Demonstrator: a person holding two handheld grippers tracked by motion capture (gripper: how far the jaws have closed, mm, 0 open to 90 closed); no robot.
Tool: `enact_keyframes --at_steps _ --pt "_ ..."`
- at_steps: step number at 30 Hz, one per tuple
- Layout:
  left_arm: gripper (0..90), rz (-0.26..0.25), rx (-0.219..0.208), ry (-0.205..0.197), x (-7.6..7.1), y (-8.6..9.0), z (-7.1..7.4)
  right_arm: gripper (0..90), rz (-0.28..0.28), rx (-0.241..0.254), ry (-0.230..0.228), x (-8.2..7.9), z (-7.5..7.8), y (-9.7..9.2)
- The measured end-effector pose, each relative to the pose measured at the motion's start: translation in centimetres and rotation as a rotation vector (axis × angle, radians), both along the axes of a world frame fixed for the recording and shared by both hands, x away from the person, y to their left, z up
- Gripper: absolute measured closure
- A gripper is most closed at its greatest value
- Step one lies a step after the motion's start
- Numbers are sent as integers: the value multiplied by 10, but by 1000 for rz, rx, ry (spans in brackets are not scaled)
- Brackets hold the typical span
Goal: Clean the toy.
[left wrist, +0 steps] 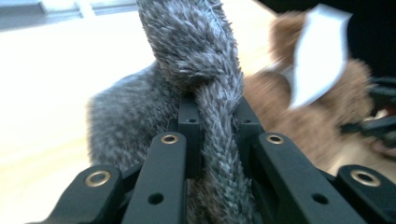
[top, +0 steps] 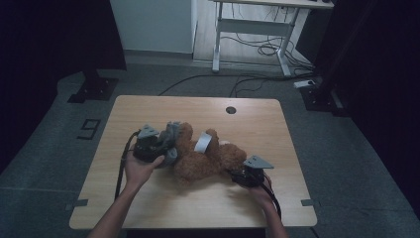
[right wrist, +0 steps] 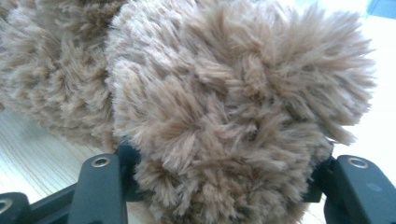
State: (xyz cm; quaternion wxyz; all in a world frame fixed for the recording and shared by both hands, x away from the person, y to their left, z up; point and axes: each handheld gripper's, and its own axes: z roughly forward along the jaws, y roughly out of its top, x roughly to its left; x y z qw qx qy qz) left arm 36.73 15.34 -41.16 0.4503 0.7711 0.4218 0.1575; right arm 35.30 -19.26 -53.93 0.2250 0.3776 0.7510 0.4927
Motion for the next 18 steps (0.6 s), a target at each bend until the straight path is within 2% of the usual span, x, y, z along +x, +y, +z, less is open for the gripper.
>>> enact_keyframes --at_steps 4,7,8,11,13,16,18 --pt "782 -34 61 11 17 -36 4 383 3 -2 1 0 0 0" --pt "782 -38 118 44 33 -56 -4 380 2 0 -1 1 0 -1" --pt "782 -38 120 59 37 -60 -8 379 2 1 -1 1 0 -1" --pt "781 -55 130 101 43 -63 -18 373 5 -1 -2 1 1 -1" --pt "781 -57 131 115 41 -60 -23 354 13 -6 -5 0 1 -1" --pt "783 -60 105 126 35 -50 -31 280 22 4 -4 -1 4 -2" --pt "785 -60 83 123 29 -44 -37 228 39 41 16 -3 8 -4"
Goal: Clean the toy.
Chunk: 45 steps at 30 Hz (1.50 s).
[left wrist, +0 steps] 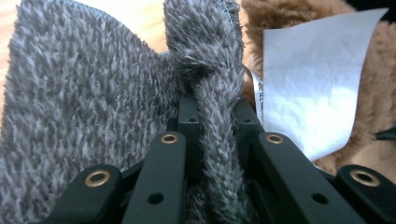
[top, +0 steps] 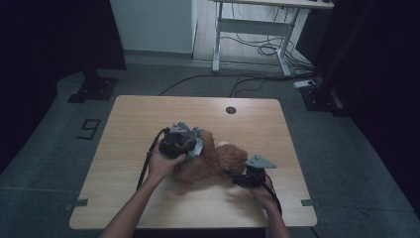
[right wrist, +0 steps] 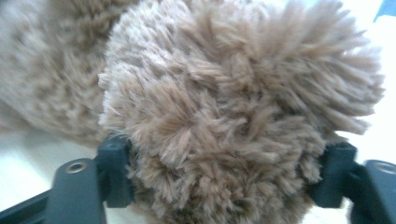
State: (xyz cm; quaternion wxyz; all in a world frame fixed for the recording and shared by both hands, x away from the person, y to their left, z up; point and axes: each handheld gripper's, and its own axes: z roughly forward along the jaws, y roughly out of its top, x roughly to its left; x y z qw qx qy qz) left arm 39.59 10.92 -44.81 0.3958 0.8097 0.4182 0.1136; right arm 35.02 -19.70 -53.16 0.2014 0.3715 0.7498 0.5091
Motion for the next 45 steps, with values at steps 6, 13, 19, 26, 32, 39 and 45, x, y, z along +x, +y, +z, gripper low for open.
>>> enact_keyframes --at_steps 6,13,19,26,32,39,45 --pt "789 -15 -15 -25 -17 8 -6 163 31 116 50 -4 23 -15" --pt "790 -41 -17 -64 -36 8 -9 137 -5 149 35 11 61 -21" --pt "790 -83 -44 -73 -55 11 -12 84 39 52 140 30 60 -8" --pt "793 -156 -109 -85 -89 13 -23 0 123 50 318 12 21 -14" --pt "796 -152 -86 -115 -97 13 -30 154 167 55 314 -1 8 -11" --pt "800 -87 -91 -146 -72 3 -34 409 37 71 236 4 5 -8" --pt "797 -42 -51 -198 -37 -16 -35 440 -94 79 145 20 3 -11"
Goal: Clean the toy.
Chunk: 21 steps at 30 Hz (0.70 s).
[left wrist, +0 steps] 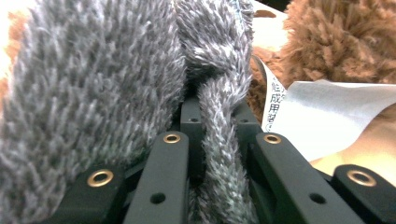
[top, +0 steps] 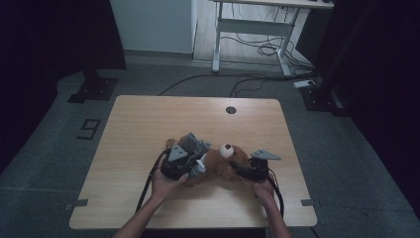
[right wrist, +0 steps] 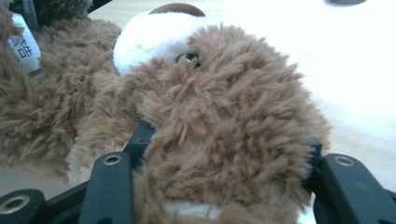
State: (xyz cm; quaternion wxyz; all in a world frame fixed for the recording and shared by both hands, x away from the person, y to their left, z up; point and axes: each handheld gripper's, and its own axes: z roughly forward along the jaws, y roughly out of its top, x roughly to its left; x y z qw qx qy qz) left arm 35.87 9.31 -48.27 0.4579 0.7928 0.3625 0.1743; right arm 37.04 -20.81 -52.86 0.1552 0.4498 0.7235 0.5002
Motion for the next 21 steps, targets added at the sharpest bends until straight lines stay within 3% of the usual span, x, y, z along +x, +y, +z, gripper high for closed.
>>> enact_keyframes --at_steps 4,7,13,16,21 --pt "795 41 -31 11 17 -8 -1 440 -67 -1 -32 18 -1 -3" --pt "795 38 -34 24 20 -8 1 439 -82 13 -42 22 -3 -4" --pt "794 -6 -35 26 1 4 0 399 -27 28 -63 9 -2 -8" --pt "794 -23 -29 20 -12 10 -3 368 12 19 -66 -3 -2 -10" --pt "795 -53 -23 52 -29 21 -10 341 62 -22 -60 -20 -2 -11"
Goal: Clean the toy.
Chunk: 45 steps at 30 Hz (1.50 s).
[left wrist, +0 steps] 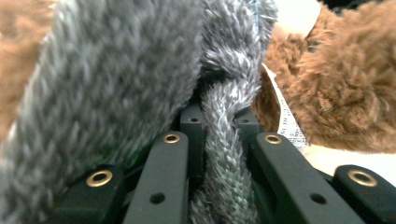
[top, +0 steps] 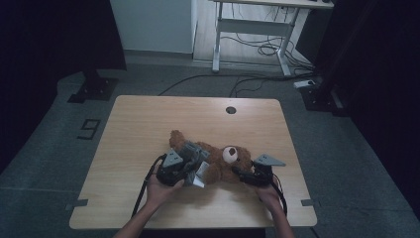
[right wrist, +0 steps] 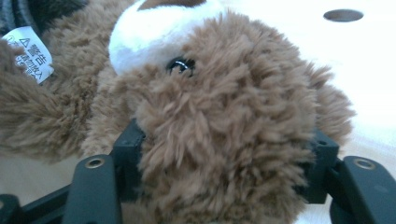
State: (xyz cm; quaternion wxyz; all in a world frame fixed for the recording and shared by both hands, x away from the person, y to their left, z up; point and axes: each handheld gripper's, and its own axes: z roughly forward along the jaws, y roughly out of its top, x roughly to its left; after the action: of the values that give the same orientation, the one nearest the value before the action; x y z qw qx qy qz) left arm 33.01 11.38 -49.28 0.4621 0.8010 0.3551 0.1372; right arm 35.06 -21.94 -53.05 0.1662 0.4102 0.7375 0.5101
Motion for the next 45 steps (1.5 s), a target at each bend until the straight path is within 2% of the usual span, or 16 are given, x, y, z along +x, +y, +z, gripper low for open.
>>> enact_keyframes --at_steps 5,11,13,15,17,21,25,27,30,32,35,38,40,42,45 --pt "797 10 -17 35 -4 7 -7 330 -24 -21 -9 -11 -3 5" --pt "799 28 18 11 0 1 -9 265 -59 -24 10 -10 -3 6" --pt "800 41 18 4 4 -2 -12 245 -77 -22 32 -8 -3 6" --pt "801 51 0 13 8 -4 -15 238 -90 -23 47 -7 -3 6" --pt "802 62 -5 7 12 -7 -17 254 -102 -27 54 -5 -3 6" --pt "802 78 -4 17 26 -13 -16 321 -122 -53 17 3 -5 6" --pt "800 110 -5 30 42 -18 -12 340 -161 -44 8 23 -6 7" --pt "796 102 -28 46 43 -14 -7 339 -161 -35 10 27 -6 6" --pt "790 77 -62 64 35 2 6 339 -137 -27 0 24 -7 2" --pt "787 88 -72 34 24 18 16 337 -118 -23 -18 19 -8 0" --pt "785 106 -114 0 12 39 33 331 -104 1 -43 14 -12 -3" --pt "783 112 -136 -42 6 49 57 330 -89 -9 -55 14 -12 -4" --pt "781 98 -124 -66 7 44 72 331 -85 -7 -56 14 -12 -4" --pt "780 71 -87 -65 14 27 82 331 -81 -9 -57 14 -12 -4" --pt "779 25 -34 -38 27 -5 81 331 -74 -16 -62 13 -11 -3"
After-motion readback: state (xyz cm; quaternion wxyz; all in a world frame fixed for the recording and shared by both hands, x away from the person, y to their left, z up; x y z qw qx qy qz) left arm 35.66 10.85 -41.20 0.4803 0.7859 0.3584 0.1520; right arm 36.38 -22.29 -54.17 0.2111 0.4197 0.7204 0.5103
